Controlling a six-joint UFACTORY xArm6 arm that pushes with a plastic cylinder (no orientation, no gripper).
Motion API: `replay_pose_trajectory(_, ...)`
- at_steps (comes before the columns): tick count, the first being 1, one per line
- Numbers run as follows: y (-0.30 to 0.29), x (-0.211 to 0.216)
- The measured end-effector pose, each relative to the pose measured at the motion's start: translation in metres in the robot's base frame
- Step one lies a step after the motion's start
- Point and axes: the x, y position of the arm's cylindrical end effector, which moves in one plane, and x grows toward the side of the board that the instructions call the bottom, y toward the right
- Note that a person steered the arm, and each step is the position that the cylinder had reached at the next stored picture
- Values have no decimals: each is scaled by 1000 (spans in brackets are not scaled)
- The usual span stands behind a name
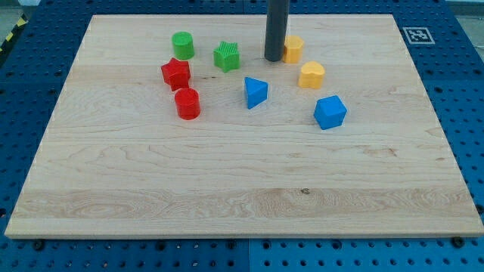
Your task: Slide the blue cube below the yellow heart
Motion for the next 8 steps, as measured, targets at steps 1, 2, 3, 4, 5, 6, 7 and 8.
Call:
replay_pose_trajectory(1,0,1)
replay_pose_trajectory(2,3,17)
replay_pose_trajectory(3,5,43)
replay_pose_trajectory(4,5,71)
replay_pose_trajectory(5,6,97)
replay_pose_trajectory(6,6,121)
replay_pose_trajectory(7,13,165)
replay_pose_trajectory(8,49,205)
